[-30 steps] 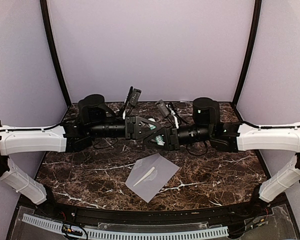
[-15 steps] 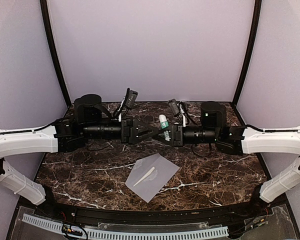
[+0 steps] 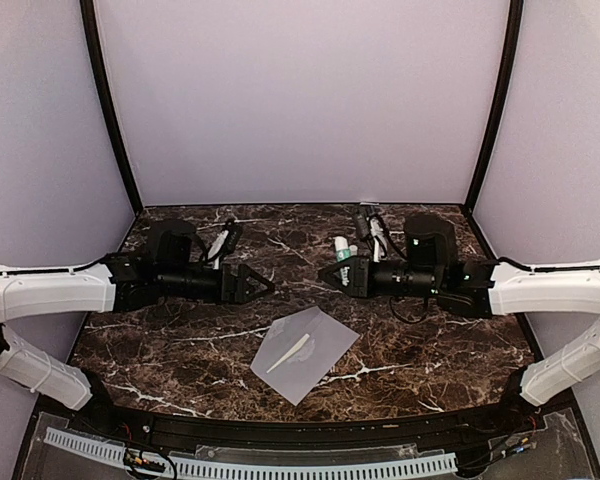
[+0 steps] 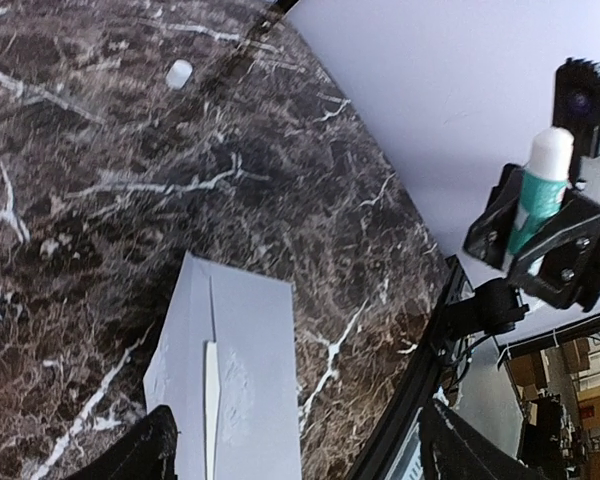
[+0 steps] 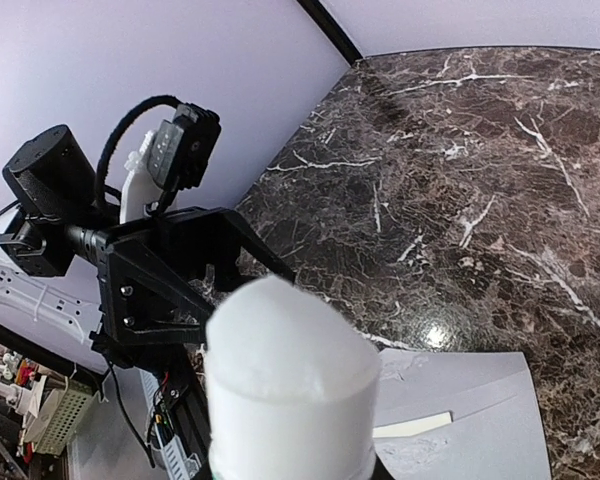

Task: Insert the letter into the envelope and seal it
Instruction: Seal the envelope flap on the envelope.

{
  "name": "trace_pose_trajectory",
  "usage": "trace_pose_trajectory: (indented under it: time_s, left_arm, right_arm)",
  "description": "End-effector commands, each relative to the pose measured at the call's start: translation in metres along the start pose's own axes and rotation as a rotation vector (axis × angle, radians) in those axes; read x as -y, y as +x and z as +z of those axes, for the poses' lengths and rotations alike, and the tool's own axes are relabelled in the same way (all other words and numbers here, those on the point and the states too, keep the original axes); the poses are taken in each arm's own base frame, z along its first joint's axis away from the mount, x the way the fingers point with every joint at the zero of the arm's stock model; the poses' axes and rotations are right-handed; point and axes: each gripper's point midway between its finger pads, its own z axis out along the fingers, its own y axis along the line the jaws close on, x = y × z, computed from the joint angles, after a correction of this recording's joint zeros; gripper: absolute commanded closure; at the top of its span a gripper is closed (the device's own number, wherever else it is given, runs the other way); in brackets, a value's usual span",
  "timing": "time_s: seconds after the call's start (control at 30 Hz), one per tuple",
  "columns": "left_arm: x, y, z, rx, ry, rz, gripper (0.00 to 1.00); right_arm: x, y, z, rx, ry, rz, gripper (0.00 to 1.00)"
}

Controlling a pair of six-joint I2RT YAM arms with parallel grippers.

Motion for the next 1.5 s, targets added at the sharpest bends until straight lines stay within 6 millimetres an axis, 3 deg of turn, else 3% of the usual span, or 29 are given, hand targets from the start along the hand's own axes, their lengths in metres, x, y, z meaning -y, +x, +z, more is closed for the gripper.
trace_pose_trajectory:
  time_s: [0.0, 0.27, 0.6, 0.93, 1.3, 1.47]
  left_arm:
    - [-0.024, 0.031, 0.012, -0.102, -0.025, -0.036, 0.19]
    - [-0.052, 0.057, 0.039, -0.222, -0.051, -0.059, 0.27]
    - [-0.074, 0.065, 0.062, -0.262, -0.096, -0.057, 0.42]
    - [-0.085, 0.066, 0.077, -0.290, -0.116, -0.028, 0.54]
    - [-0.090, 0.069, 0.081, -0.299, -0.122, -0.020, 0.72]
    - [-0.092, 0.070, 0.083, -0.302, -0.125, -0.021, 0.76]
  right_arm:
    - [0.007, -0.005, -0.008, 0.039, 0.036, 0.011, 1.00]
    - [0.010, -0.004, -0.012, 0.043, 0.053, 0.012, 1.00]
    - [0.010, -0.007, -0.013, 0.045, 0.062, 0.005, 1.00]
    - [0.011, -0.006, -0.014, 0.044, 0.064, 0.006, 1.00]
    - [0.011, -0.005, -0.016, 0.044, 0.066, 0.007, 1.00]
    - [0.011, -0.006, -0.019, 0.048, 0.072, 0.006, 1.00]
